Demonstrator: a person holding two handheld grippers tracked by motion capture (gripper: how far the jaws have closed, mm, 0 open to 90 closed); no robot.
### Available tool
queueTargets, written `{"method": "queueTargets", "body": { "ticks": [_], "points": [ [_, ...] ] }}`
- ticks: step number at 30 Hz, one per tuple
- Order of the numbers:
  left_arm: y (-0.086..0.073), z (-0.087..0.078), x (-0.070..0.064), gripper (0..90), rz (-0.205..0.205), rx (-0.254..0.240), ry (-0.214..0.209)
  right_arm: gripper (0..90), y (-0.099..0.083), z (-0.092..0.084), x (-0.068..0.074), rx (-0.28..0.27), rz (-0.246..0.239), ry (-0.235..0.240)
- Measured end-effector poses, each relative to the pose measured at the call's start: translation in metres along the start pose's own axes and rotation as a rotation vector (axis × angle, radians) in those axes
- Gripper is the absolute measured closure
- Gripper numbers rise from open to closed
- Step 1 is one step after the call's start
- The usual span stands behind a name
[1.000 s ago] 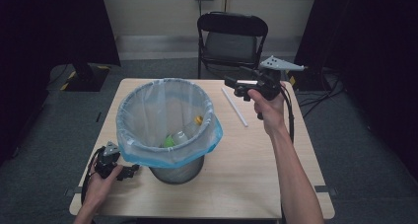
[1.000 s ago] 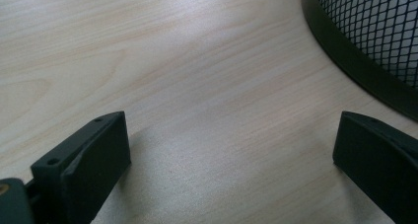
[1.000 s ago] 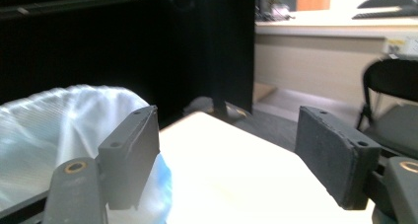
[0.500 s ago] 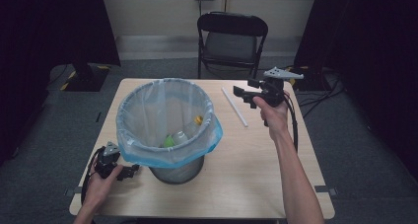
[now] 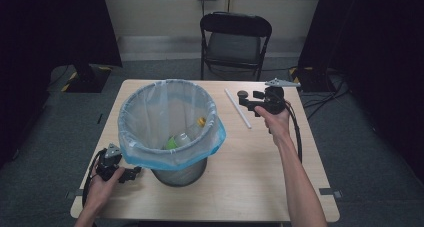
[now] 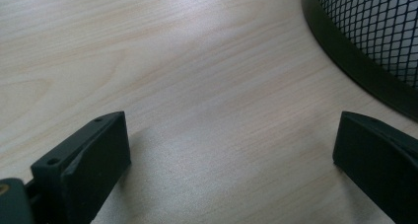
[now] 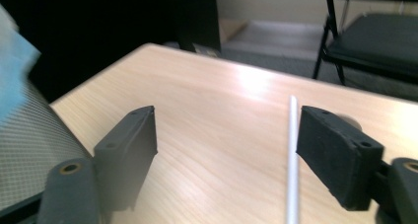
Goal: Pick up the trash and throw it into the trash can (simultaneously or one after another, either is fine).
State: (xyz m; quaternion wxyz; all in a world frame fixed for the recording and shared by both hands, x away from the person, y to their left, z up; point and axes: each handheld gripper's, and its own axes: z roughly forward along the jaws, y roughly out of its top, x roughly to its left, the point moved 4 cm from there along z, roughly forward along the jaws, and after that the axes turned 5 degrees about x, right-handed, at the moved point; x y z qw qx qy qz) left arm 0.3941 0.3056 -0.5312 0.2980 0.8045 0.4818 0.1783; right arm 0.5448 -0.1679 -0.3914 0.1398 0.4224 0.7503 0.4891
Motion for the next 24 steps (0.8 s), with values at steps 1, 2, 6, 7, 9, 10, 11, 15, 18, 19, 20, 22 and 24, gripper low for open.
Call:
{"method": "queueTargets", "body": {
  "ticks": [1, 2, 6, 7, 9, 10, 11, 15, 18, 19, 20, 22, 24],
  "points": [
    [0.0, 0.0, 0.0, 0.4, 0.001, 0.0, 0.001, 22.4, -0.002, 0.003, -0.001, 0.012, 0.005, -0.007],
    [0.0, 0.0, 0.0, 0.4, 0.0, 0.0, -0.001, 22.4, -0.004, 0.005, -0.002, 0.022, 0.013, -0.007],
    [0.0, 0.0, 0.0, 0.4, 0.0, 0.0, 0.0, 20.8, -0.015, 0.015, -0.009, 0.075, 0.025, -0.019],
    [0.0, 0.0, 0.0, 0.4, 0.0, 0.0, 0.0, 20.9, -0.019, 0.018, -0.012, 0.088, 0.029, -0.025],
    [0.0, 0.0, 0.0, 0.4, 0.0, 0.0, 0.0, 21.9, -0.025, 0.024, -0.017, 0.112, 0.043, -0.036],
    [0.0, 0.0, 0.0, 0.4, 0.0, 0.0, -0.001, 21.9, -0.025, 0.024, -0.017, 0.112, 0.043, -0.036],
    [0.0, 0.0, 0.0, 0.4, 0.002, 0.0, 0.001, 23.0, -0.029, 0.027, -0.02, 0.119, 0.051, -0.039],
    [0.0, 0.0, 0.0, 0.4, 0.0, 0.0, 0.0, 24.2, -0.04, 0.039, -0.027, 0.155, 0.08, -0.047],
    [0.0, 0.0, 0.0, 0.4, 0.003, 0.001, 0.003, 29.3, -0.05, 0.05, -0.032, 0.208, 0.072, -0.075],
    [0.0, 0.0, 0.0, 0.4, 0.003, 0.001, 0.003, 29.3, -0.05, 0.05, -0.032, 0.208, 0.072, -0.075],
    [0.0, 0.0, 0.0, 0.4, 0.0, 0.0, 0.0, 30.8, -0.054, 0.055, -0.033, 0.231, 0.081, -0.072],
    [0.0, 0.0, 0.0, 0.4, 0.002, 0.0, 0.001, 31.0, -0.056, 0.059, -0.033, 0.25, 0.072, -0.081],
    [0.0, 0.0, 0.0, 0.4, 0.0, 0.0, -0.001, 32.9, -0.061, 0.065, -0.037, 0.276, 0.066, -0.104]
  ]
}}
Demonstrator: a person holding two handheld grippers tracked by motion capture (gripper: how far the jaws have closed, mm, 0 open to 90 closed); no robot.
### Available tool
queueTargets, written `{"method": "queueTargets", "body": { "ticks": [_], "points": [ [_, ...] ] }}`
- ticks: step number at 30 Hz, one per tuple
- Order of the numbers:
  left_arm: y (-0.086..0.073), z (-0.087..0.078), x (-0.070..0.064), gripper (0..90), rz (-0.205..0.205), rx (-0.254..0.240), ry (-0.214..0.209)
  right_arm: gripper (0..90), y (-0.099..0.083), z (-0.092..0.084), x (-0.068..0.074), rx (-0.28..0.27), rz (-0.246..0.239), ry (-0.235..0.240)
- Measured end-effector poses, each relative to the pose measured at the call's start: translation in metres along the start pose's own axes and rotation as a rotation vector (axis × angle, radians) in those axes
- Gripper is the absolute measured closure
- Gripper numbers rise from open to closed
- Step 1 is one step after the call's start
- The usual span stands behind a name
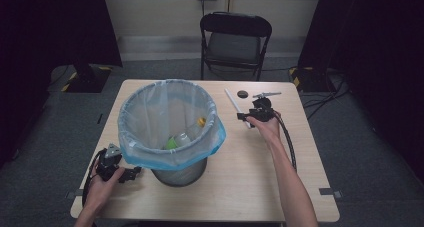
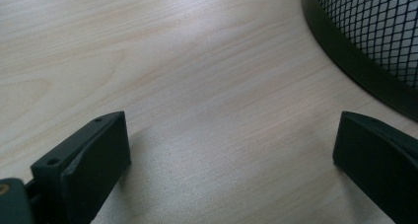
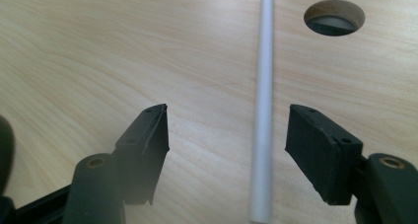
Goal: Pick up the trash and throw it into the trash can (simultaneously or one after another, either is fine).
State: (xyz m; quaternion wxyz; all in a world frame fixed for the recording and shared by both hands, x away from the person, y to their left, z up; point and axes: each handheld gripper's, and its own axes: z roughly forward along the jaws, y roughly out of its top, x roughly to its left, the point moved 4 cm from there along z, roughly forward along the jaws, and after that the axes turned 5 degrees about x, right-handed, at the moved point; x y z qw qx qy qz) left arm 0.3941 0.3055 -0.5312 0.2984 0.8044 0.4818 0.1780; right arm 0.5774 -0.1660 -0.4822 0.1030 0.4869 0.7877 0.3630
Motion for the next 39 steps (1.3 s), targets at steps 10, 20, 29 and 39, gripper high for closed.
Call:
{"method": "queueTargets", "body": {
  "ticks": [10, 20, 29, 39],
  "points": [
    [0.0, 0.0, 0.0, 0.4, 0.002, 0.0, 0.002, 56.1, -0.014, 0.013, -0.012, 0.047, 0.005, -0.039],
    [0.0, 0.0, 0.0, 0.4, 0.0, 0.0, 0.001, 66.5, -0.031, 0.015, -0.01, 0.08, -0.057, -0.093],
    [0.0, 0.0, 0.0, 0.4, 0.001, 0.001, 0.001, 78.9, -0.029, 0.016, -0.007, 0.103, -0.057, -0.174],
    [0.0, 0.0, 0.0, 0.4, 0.0, 0.001, 0.001, 80.1, -0.027, 0.016, -0.004, 0.13, -0.078, -0.201]
  ]
}}
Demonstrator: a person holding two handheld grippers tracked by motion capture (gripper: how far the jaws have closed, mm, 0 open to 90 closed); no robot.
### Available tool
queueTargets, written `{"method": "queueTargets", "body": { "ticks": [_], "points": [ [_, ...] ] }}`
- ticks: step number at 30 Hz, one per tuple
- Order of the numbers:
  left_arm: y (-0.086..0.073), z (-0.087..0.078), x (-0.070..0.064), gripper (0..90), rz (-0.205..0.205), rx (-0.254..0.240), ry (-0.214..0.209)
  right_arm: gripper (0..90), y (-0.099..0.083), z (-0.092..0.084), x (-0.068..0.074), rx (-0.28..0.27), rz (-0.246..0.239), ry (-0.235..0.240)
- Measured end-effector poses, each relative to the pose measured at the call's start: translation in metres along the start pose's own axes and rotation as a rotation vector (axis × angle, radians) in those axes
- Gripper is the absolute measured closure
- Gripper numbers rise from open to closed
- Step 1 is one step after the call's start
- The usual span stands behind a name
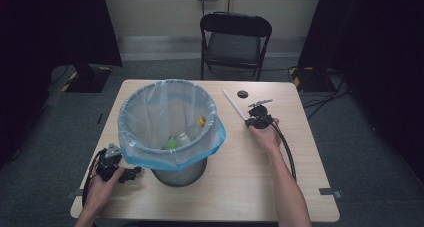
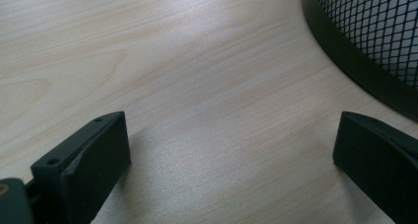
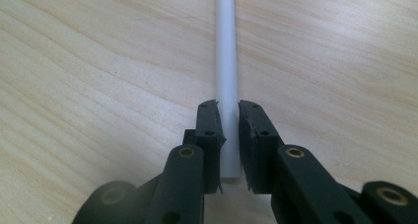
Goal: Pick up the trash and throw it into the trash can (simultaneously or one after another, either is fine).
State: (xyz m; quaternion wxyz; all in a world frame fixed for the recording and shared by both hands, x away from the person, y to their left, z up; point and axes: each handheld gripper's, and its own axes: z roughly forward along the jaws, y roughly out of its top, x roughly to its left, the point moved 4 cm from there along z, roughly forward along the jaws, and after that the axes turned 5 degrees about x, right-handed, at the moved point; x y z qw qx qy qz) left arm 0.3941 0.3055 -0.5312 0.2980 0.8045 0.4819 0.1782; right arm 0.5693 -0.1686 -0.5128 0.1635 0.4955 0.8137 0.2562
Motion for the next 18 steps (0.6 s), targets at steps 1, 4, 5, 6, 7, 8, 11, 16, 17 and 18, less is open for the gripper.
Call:
{"method": "queueTargets", "body": {
  "ticks": [1, 4, 5, 6, 7, 8, 11, 16, 17, 18],
  "points": [
    [0.0, 0.0, 0.0001, 0.4, 0.001, 0.0, 0.001, 80.2, -0.0001, 0.0, -0.0001, -0.002, 0.008, 0.001],
    [0.0, 0.0, 0.0, 0.4, 0.0, 0.0, 0.0, 80.4, -0.0004, 0.0002, 0.0001, -0.009, 0.034, 0.004],
    [0.0, 0.0, 0.0, 0.4, 0.0, 0.0, 0.0, 80.5, -0.0006, 0.0007, -0.0002, -0.021, 0.049, 0.014],
    [0.0, 0.0, 0.0, 0.4, 0.001, 0.001, -0.001, 80.5, -0.0006, 0.0007, -0.0002, -0.021, 0.049, 0.014],
    [0.0001, -0.0001, 0.0003, 0.4, 0.003, 0.0, 0.003, 80.5, -0.0008, 0.001, -0.001, -0.027, 0.053, 0.025],
    [0.0, 0.0, 0.0001, 0.4, 0.001, 0.0, 0.001, 80.5, -0.0008, 0.001, -0.0012, -0.03, 0.053, 0.028],
    [0.0, 0.0, 0.0001, 0.4, 0.0, 0.0, 0.0, 80.6, -0.0011, 0.0004, 0.0012, -0.02, 0.05, 0.038],
    [0.0, -0.0001, 0.0001, 0.4, 0.002, 0.0, 0.001, 80.6, -0.0008, -0.0006, 0.0028, -0.036, 0.056, 0.04],
    [0.0, -0.0002, 0.0003, 0.4, 0.003, 0.001, 0.004, 80.7, -0.0001, -0.0036, 0.0022, -0.054, 0.068, 0.049],
    [0.0, -0.0002, 0.0003, 0.4, 0.003, 0.001, 0.004, 80.7, -0.0001, -0.0036, 0.0022, -0.054, 0.068, 0.049]
  ]
}}
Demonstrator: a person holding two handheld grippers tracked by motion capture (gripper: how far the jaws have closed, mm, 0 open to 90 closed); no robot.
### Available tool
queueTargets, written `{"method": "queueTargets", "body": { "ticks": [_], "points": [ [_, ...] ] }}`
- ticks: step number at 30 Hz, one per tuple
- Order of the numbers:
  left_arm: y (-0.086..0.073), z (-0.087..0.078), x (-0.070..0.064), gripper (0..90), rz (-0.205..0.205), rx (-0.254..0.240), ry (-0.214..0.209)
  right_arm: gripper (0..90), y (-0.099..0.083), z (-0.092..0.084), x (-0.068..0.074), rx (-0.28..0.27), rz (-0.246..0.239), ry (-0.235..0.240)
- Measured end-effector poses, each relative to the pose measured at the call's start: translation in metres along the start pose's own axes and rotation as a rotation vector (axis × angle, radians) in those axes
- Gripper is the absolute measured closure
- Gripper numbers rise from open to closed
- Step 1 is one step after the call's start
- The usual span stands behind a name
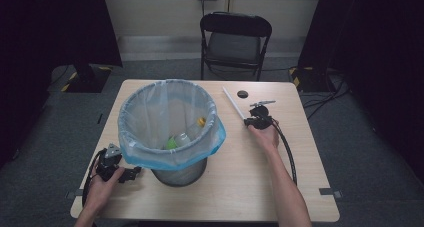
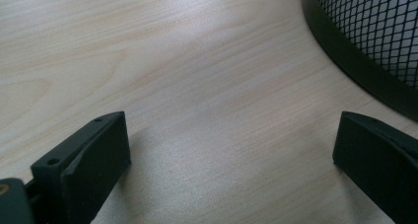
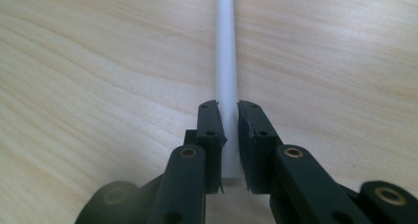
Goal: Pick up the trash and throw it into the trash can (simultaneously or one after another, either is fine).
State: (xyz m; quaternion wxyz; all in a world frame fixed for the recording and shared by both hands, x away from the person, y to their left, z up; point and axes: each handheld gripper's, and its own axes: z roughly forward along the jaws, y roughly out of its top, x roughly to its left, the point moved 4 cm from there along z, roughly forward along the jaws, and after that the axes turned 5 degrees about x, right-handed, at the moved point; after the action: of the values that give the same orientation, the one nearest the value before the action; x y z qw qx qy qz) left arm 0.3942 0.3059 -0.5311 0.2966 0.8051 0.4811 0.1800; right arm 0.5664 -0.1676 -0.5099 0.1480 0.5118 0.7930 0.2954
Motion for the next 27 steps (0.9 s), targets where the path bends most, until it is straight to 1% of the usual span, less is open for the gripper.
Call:
{"method": "queueTargets", "body": {
  "ticks": [2, 3, 6, 8, 10, 11, 12, 13, 17, 18, 20, 21, 22, 23, 24, 25, 27],
  "points": [
    [0.0, 0.0, 0.0, 0.4, -0.004, -0.001, -0.004, 80.7, 0.002, -0.006, -0.001, -0.024, 0.011, 0.005],
    [0.0, 0.0, 0.0, 0.4, -0.004, -0.001, -0.004, 80.7, 0.002, -0.006, -0.001, -0.024, 0.011, 0.005],
    [0.0, 0.0, 0.0, 0.4, -0.002, 0.0, -0.002, 80.7, 0.005, -0.015, -0.004, -0.058, 0.029, 0.024],
    [0.0, 0.0, 0.0, 0.4, -0.003, -0.001, -0.004, 80.7, 0.006, -0.016, -0.004, -0.062, 0.03, 0.026],
    [0.0, 0.0, 0.0, 0.4, -0.004, -0.001, -0.004, 80.7, 0.008, -0.022, -0.004, -0.073, 0.023, 0.025],
    [0.0, 0.0, 0.0, 0.4, -0.002, 0.0, -0.003, 80.7, 0.01, -0.028, -0.003, -0.094, 0.022, 0.034],
    [0.0, 0.0, 0.0, 0.4, -0.003, -0.001, -0.003, 80.7, 0.01, -0.028, -0.003, -0.094, 0.022, 0.034],
    [0.0, 0.0, 0.0, 0.4, -0.003, -0.001, -0.004, 80.8, 0.012, -0.034, -0.003, -0.105, 0.016, 0.037],
    [0.0, 0.0, 0.0, 0.4, -0.003, -0.001, -0.003, 80.8, 0.014, -0.041, 0.0, -0.115, 0.003, 0.047],
    [0.0, 0.0, 0.0, 0.4, -0.002, -0.001, -0.002, 80.8, 0.016, -0.043, 0.001, -0.127, -0.004, 0.039],
    [0.0, 0.0, 0.0, 0.4, -0.002, 0.0, -0.002, 80.8, 0.018, -0.047, 0.004, -0.146, 0.001, 0.056],
    [0.0, 0.0, 0.0, 0.4, -0.002, -0.001, -0.003, 80.8, 0.02, -0.049, 0.005, -0.157, -0.001, 0.056],
    [0.0, 0.0, 0.0, 0.4, -0.004, -0.001, -0.004, 80.8, 0.023, -0.054, 0.008, -0.179, 0.0, 0.062],
    [0.0, 0.0, 0.0, 0.4, -0.003, 0.0, -0.004, 80.8, 0.023, -0.054, 0.008, -0.179, 0.0, 0.062],
    [0.0, 0.0, 0.0, 0.4, -0.003, -0.001, -0.003, 80.8, 0.026, -0.059, 0.01, -0.202, -0.003, 0.073],
    [0.0, 0.0, 0.0, 0.4, -0.003, -0.001, -0.004, 80.8, 0.026, -0.059, 0.01, -0.202, -0.003, 0.073],
    [0.0, 0.0, 0.0, 0.4, -0.004, -0.001, -0.004, 80.8, 0.029, -0.064, 0.014, -0.22, -0.012, 0.08]
  ]
}}
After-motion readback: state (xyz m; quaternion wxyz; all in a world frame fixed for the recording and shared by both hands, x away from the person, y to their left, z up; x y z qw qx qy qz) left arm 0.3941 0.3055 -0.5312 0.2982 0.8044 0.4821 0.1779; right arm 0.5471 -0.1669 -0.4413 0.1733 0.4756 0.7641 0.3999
